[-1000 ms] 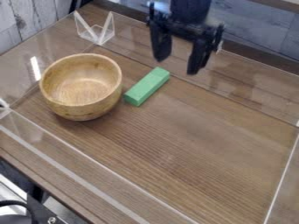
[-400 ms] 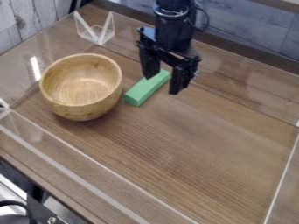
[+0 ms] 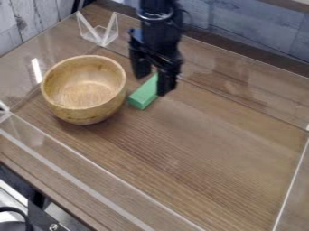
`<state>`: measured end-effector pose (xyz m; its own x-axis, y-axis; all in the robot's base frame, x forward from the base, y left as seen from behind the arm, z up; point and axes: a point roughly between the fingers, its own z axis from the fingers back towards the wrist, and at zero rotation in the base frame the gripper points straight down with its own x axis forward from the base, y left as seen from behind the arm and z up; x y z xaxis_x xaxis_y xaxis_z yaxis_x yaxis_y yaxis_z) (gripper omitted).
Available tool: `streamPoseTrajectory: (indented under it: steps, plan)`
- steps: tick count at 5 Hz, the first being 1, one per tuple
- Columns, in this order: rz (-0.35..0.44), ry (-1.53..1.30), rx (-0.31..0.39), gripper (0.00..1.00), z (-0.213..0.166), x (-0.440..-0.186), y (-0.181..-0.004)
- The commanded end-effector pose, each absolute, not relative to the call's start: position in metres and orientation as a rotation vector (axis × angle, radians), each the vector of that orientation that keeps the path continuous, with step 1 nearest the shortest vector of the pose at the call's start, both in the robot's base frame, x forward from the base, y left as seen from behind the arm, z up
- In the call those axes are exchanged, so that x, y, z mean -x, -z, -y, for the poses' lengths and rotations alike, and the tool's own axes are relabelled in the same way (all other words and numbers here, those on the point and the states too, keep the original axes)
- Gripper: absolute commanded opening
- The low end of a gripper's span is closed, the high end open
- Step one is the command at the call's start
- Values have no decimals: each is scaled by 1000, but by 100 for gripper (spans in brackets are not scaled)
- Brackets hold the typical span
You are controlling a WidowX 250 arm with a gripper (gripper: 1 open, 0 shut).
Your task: Put green object into wooden bowl
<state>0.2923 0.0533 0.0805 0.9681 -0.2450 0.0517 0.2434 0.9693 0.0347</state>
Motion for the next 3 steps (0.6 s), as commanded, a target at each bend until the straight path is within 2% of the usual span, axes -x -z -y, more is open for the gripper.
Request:
streamPoseTrajectory:
  steps: [1,2,3]
  plan:
    - [156,296,-51,100,-62,-304,-88]
    - [170,342,-53,100,-68,-310,-74]
    - [180,328,-55,100,-60,-320,-69]
